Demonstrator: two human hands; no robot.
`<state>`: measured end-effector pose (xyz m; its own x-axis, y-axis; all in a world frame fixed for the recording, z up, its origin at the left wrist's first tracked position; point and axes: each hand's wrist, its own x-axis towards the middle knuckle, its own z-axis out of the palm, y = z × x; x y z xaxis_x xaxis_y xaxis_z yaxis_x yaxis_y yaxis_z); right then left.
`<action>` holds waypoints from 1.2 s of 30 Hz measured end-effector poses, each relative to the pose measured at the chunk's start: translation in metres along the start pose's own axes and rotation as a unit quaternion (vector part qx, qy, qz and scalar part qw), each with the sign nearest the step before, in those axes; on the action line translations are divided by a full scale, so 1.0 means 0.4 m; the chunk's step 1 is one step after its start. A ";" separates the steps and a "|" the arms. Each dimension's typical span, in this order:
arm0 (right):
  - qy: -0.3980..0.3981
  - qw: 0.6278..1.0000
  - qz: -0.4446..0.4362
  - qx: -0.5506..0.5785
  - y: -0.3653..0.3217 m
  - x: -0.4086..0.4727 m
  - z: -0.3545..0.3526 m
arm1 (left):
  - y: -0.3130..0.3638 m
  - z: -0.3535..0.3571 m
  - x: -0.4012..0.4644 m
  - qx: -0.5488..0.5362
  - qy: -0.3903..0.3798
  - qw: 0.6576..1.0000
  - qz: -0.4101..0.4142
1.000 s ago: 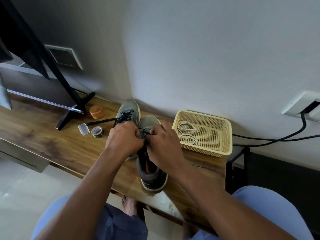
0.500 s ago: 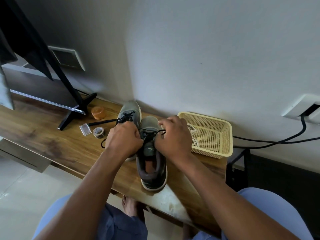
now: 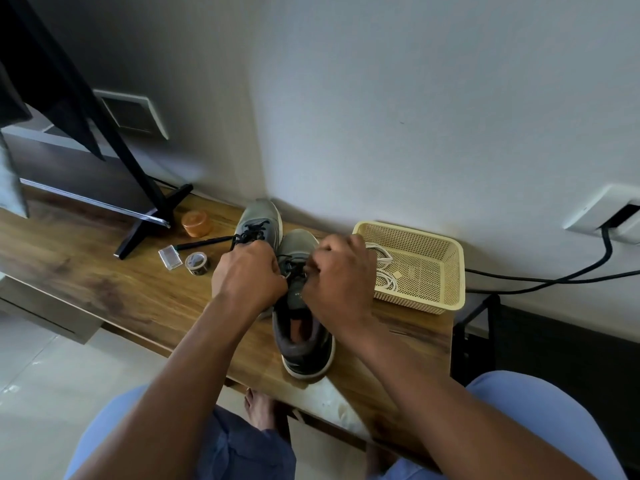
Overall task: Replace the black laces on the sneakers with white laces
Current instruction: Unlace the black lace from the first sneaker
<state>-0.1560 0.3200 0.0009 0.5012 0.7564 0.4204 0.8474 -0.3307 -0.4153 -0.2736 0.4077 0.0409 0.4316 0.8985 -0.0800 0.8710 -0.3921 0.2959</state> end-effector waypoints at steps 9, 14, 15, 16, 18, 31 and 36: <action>-0.053 0.998 0.022 -0.009 -0.015 0.013 -0.022 | -0.007 0.001 0.004 -0.017 -0.004 1.000 -0.006; -0.100 0.987 -0.101 -0.080 -0.024 -0.027 0.020 | -0.002 0.005 0.006 -0.011 -0.001 1.000 -0.002; -0.099 0.985 -0.114 -0.081 -0.021 -0.032 0.027 | -0.001 0.006 0.007 -0.012 0.000 1.000 -0.002; -0.098 0.984 -0.122 -0.083 -0.017 -0.033 0.031 | 0.000 0.007 0.008 -0.011 0.001 1.000 -0.001; -0.100 0.983 -0.125 -0.091 -0.012 -0.026 0.031 | 0.003 0.010 0.010 -0.006 0.004 1.000 0.001; -0.073 0.997 0.025 -0.026 -0.004 0.014 -0.025 | -0.006 0.013 0.009 -0.001 0.014 1.000 0.001; -0.115 0.987 -0.082 -0.078 -0.021 -0.010 0.001 | -0.003 0.004 0.008 -0.019 0.008 1.000 -0.002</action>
<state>-0.1650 0.3199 0.0025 0.3178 0.9090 0.2697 0.9393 -0.2631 -0.2201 -0.2727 0.4109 0.0386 0.4233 0.9036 -0.0662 0.8632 -0.3800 0.3325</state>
